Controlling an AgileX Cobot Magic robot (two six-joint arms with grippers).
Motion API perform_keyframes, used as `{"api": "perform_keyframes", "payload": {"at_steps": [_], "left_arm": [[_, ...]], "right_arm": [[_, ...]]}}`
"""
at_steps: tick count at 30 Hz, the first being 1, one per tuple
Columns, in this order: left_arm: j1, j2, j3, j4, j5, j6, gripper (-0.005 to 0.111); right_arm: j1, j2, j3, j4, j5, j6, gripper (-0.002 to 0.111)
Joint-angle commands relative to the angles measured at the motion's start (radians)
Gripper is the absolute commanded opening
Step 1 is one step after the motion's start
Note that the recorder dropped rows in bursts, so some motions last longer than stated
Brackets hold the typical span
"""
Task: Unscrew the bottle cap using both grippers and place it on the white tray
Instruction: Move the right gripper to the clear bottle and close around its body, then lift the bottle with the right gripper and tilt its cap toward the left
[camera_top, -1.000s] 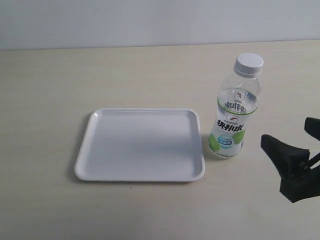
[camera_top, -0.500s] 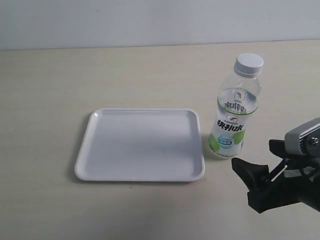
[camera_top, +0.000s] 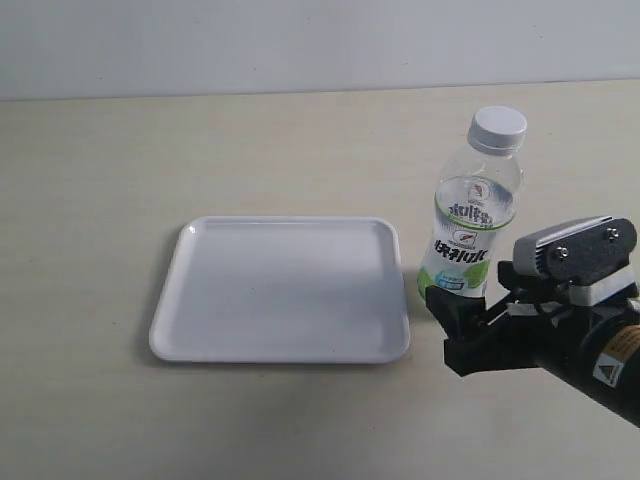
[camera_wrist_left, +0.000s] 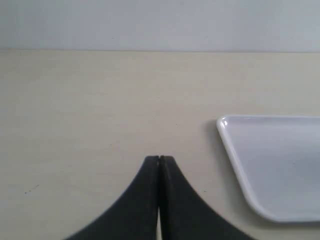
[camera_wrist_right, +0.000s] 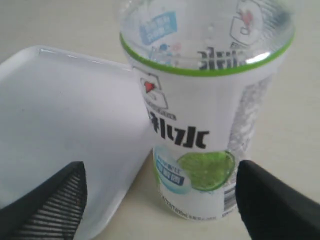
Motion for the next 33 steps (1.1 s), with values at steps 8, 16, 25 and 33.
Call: {"api": "perform_keyframes", "payload": {"at_steps": [8, 16, 25, 33], "left_arm": [[-0.005, -0.006, 0.003, 0.002, -0.013, -0.002, 0.0], [-0.005, -0.006, 0.003, 0.002, -0.013, -0.002, 0.0], [-0.005, -0.006, 0.003, 0.002, -0.013, -0.002, 0.0], [-0.005, -0.006, 0.003, 0.002, -0.013, -0.002, 0.0]], "right_arm": [[0.003, 0.06, -0.063, 0.029, -0.037, -0.004, 0.078], [0.003, 0.112, -0.123, 0.088, -0.037, -0.038, 0.078], [0.003, 0.158, -0.183, 0.121, -0.052, -0.055, 0.078], [0.003, 0.161, -0.19, 0.133, -0.097, -0.053, 0.073]]}}
